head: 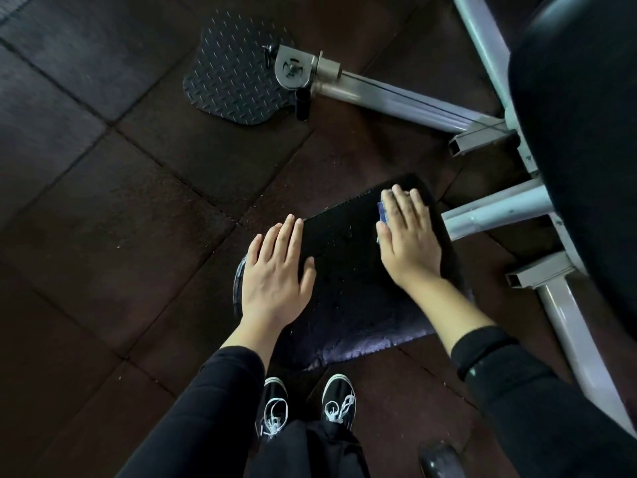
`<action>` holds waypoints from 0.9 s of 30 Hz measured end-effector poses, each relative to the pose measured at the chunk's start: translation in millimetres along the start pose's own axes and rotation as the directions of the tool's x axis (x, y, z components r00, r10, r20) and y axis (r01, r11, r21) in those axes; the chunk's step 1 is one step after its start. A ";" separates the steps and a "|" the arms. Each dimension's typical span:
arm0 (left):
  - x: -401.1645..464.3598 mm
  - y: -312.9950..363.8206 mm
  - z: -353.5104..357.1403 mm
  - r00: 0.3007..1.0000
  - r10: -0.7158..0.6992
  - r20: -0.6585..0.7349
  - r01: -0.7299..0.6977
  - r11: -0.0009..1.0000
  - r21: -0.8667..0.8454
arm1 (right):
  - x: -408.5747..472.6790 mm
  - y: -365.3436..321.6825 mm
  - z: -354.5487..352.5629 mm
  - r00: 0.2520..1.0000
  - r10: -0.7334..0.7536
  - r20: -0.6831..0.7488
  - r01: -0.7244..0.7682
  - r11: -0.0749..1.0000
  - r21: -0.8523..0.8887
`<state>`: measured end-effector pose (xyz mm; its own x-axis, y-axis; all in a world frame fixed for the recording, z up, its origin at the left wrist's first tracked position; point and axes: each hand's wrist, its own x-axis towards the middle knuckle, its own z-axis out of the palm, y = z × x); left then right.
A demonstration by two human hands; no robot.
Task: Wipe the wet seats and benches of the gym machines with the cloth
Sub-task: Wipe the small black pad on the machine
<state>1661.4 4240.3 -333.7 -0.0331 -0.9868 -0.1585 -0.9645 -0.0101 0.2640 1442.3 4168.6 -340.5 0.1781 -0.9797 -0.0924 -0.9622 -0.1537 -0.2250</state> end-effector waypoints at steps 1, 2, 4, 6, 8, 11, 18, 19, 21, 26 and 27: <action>-0.4 -0.4 -0.4 1.000 0.004 0.001 -0.004 1.000 -0.005 | -4.9 -7.4 1.4 1.000 -0.013 0.014 0.013 1.000 0.006; -0.5 -0.5 -0.8 1.000 0.011 0.004 -0.011 1.000 -0.012 | -7.6 -13.1 2.7 0.999 -0.023 0.025 0.023 1.000 0.015; -1.2 -0.9 -2.8 1.000 0.030 0.003 -0.030 0.998 -0.054 | -6.4 -19.2 2.6 0.999 -0.010 0.050 0.007 0.998 0.058; -5.8 -4.1 -5.6 0.999 0.035 -0.012 -0.037 0.993 -0.111 | -3.7 -20.3 0.8 0.998 0.019 0.068 -0.026 0.994 0.104; -17.6 -10.7 -8.0 0.999 -0.003 -0.037 -0.002 0.991 -0.130 | -3.3 -21.1 -2.7 0.998 0.027 0.065 -0.036 0.990 0.136; -39.1 -24.9 -6.0 0.994 -0.107 -0.032 0.101 0.983 -0.154 | -5.0 -24.2 -5.6 0.996 0.026 0.083 -0.038 0.988 0.148; -49.0 -30.4 3.1 0.986 -0.168 0.006 0.164 0.952 -0.258 | -4.9 -27.1 -2.1 0.998 0.011 0.067 -0.015 0.998 0.057; -48.9 -30.0 3.1 0.986 -0.169 0.004 0.164 0.950 -0.264 | -3.0 -28.3 -1.3 0.998 0.009 0.063 -0.012 0.999 0.038; -49.2 -28.8 3.2 0.985 -0.172 -0.001 0.165 0.948 -0.273 | 4.1 -34.3 0.0 0.998 0.012 0.058 -0.013 1.000 0.002; -48.9 -26.1 3.5 0.983 -0.183 -0.019 0.172 0.947 -0.272 | 20.3 -75.9 7.9 0.991 -0.094 0.097 0.094 0.996 0.002; -48.8 -26.4 4.3 0.983 -0.185 -0.021 0.172 0.947 -0.271 | 17.7 -85.2 9.6 0.984 -0.145 0.103 0.143 0.989 0.022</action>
<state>1687.4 4289.4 -337.0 0.1509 -0.9711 -0.1848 -0.8479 -0.2232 0.4808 1529.5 4165.6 -332.3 0.3359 -0.9285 -0.1581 -0.9218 -0.2896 -0.2577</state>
